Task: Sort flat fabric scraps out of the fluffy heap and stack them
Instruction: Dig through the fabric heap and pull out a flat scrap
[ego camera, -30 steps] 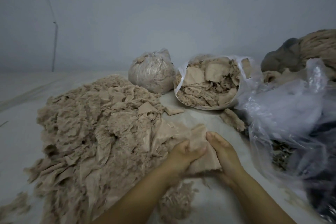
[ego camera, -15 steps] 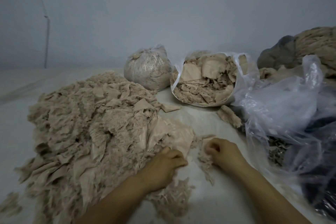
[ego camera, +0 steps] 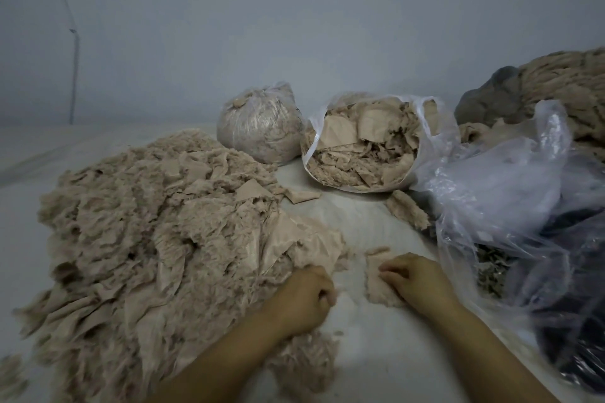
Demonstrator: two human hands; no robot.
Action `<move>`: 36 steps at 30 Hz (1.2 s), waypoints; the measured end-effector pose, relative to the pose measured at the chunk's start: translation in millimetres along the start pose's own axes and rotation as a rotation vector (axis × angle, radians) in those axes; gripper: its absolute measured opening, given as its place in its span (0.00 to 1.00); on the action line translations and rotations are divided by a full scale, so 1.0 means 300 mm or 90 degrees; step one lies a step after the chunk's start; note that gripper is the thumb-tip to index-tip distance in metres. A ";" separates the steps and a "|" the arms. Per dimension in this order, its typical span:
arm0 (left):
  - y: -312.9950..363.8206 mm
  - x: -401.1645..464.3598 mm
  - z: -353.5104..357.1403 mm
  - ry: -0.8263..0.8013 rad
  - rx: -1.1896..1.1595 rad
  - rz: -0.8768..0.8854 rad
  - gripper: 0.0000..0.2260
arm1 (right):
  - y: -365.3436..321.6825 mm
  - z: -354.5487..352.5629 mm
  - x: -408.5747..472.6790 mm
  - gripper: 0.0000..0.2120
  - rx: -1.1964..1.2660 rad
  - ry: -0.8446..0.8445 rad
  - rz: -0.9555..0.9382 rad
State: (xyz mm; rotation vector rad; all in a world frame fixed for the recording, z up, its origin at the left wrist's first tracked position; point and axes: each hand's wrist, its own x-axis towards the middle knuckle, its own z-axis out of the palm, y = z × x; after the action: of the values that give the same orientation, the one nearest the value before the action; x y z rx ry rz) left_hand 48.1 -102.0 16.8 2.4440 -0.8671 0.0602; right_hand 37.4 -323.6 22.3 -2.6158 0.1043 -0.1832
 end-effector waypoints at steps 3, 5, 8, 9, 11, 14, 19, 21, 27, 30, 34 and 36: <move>-0.011 -0.041 -0.083 -0.126 -0.050 -0.011 0.11 | -0.007 0.000 0.003 0.11 -0.053 0.003 -0.022; 0.004 -0.041 -0.102 -0.072 -0.041 0.003 0.11 | -0.004 0.013 0.010 0.18 -0.067 0.009 -0.020; 0.019 -0.008 -0.063 0.081 0.087 0.072 0.13 | 0.005 0.014 0.012 0.13 -0.122 0.023 0.006; 0.013 0.005 -0.039 0.074 0.151 0.056 0.15 | 0.009 0.013 0.009 0.11 -0.153 0.017 0.006; -0.013 0.013 -0.009 0.035 0.228 -0.022 0.15 | 0.010 0.012 0.001 0.14 -0.176 0.012 -0.011; -0.045 -0.003 0.005 0.097 0.086 -0.016 0.10 | -0.028 0.023 -0.026 0.14 0.013 0.113 -0.096; 0.012 -0.032 -0.044 0.203 -0.082 0.060 0.07 | -0.183 0.114 -0.067 0.16 0.569 -0.115 0.099; 0.023 -0.049 -0.051 0.124 -0.116 0.087 0.06 | -0.218 0.126 -0.053 0.16 0.721 -0.138 0.175; 0.030 -0.006 -0.119 0.204 -0.105 0.120 0.12 | -0.242 0.149 -0.077 0.18 0.607 -0.019 0.068; -0.032 0.045 -0.117 -0.007 0.075 0.092 0.16 | -0.240 0.162 -0.095 0.25 0.574 -0.027 0.048; -0.151 0.021 -0.076 -0.073 0.207 0.037 0.19 | -0.211 0.157 -0.090 0.22 0.520 0.012 0.061; -0.179 0.029 -0.073 -0.058 0.223 0.039 0.20 | -0.213 0.153 -0.094 0.20 0.509 0.003 0.048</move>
State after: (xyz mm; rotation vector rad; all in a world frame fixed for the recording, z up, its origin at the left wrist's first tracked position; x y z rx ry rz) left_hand 90.0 -61.1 11.8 2.7618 -1.0465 0.1330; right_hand 18.9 -242.7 11.4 -1.8116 0.1033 -0.1619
